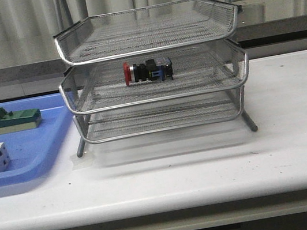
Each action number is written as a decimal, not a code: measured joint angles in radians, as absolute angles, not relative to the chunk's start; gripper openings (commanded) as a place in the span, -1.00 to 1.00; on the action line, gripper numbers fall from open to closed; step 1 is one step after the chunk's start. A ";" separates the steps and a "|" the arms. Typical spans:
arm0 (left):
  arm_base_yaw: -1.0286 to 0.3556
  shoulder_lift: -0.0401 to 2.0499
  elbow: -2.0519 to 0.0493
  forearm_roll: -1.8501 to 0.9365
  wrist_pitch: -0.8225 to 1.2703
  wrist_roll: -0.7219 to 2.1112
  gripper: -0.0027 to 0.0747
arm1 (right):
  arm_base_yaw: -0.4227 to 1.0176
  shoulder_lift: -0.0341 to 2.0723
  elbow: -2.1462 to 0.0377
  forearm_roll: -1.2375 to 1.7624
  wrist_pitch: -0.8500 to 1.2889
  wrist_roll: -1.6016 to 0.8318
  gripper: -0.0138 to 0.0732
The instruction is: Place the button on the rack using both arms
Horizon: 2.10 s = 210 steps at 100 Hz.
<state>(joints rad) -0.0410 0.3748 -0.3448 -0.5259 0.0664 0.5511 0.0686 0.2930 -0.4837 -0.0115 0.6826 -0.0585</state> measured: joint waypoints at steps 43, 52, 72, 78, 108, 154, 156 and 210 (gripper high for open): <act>-0.041 0.375 -0.345 -0.526 0.066 0.551 -0.98 | 0.069 0.274 -0.484 -0.007 0.683 -0.059 -0.82; -0.041 0.375 -0.345 -0.526 0.066 0.551 -0.98 | 0.069 0.274 -0.484 0.000 0.683 -0.059 -0.82; -0.041 0.375 -0.345 -0.526 0.066 0.551 -0.98 | 0.069 0.274 -0.482 -0.007 0.683 -0.059 -0.82; -0.041 0.375 -0.345 -0.526 0.066 0.551 -0.98 | 0.069 0.269 -0.471 -0.007 0.676 -0.059 -0.82; -0.041 0.375 -0.345 -0.526 0.066 0.551 -0.98 | 0.069 0.142 -0.276 -0.007 0.413 -0.057 -0.82; -0.041 0.373 -0.345 -0.526 0.066 0.551 -0.98 | 0.066 -0.012 0.016 0.000 0.140 -0.032 -0.82; -0.041 0.373 -0.345 -0.526 0.066 0.551 -0.98 | 0.066 -0.012 0.022 0.000 0.138 -0.032 -0.82; -0.041 0.373 -0.345 -0.526 0.066 0.551 -0.98 | 0.066 -0.012 0.028 0.000 0.117 -0.029 -0.82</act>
